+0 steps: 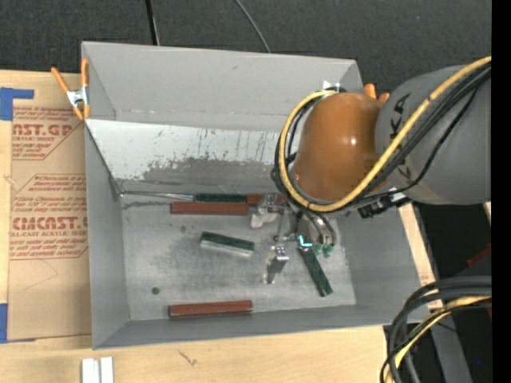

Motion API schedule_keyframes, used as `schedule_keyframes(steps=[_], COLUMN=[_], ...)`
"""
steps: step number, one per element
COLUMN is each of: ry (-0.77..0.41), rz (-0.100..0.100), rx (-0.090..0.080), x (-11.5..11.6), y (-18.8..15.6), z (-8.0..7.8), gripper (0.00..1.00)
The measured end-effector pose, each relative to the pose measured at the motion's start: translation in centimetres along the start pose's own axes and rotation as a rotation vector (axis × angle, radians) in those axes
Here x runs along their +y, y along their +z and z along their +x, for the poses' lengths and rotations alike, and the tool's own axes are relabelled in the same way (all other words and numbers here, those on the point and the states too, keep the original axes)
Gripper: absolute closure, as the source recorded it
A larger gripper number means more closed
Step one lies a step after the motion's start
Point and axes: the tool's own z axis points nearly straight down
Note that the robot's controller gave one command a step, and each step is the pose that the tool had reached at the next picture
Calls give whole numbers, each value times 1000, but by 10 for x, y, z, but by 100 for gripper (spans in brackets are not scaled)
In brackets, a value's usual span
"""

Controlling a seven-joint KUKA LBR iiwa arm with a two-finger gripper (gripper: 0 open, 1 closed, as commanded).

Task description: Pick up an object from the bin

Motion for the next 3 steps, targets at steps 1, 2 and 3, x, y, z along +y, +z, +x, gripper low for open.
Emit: schedule_keyframes(steps=[1, 2, 3], ry=[1, 0, -4], rz=[0, -1, 0], rx=[-7, -14, -1], x=[0, 1, 5], y=[-3, 2, 38], z=[-2, -5, 0], gripper=[0, 0, 0])
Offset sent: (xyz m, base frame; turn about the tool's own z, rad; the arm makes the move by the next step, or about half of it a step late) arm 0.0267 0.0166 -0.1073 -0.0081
